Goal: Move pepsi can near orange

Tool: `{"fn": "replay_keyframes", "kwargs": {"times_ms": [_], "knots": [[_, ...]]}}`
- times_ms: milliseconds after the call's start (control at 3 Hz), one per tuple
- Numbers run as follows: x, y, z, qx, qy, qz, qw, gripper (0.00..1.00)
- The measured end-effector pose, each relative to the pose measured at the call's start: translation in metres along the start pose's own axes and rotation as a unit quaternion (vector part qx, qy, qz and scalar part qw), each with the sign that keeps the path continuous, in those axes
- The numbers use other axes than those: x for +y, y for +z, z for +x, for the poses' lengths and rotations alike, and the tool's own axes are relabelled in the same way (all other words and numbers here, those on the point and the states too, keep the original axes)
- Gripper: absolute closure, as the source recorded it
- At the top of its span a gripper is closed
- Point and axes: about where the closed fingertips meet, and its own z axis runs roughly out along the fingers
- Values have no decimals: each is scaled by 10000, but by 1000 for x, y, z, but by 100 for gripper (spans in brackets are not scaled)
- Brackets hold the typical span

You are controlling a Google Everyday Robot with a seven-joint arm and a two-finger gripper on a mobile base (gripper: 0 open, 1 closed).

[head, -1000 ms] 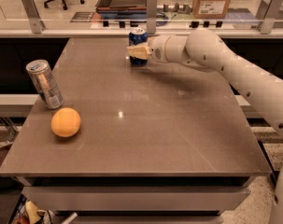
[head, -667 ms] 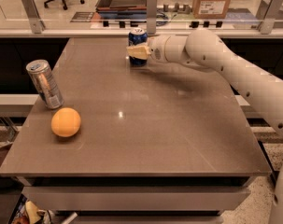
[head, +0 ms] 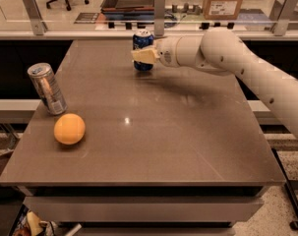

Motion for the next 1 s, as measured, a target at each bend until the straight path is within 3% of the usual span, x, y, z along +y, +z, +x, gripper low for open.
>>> {"fn": "replay_keyframes", "kwargs": {"times_ms": [667,1000], "knots": [[61,-27,-8,95,-166,-494,9986,100],[101,-25,-6,195,-234,-979,9947,100]]}}
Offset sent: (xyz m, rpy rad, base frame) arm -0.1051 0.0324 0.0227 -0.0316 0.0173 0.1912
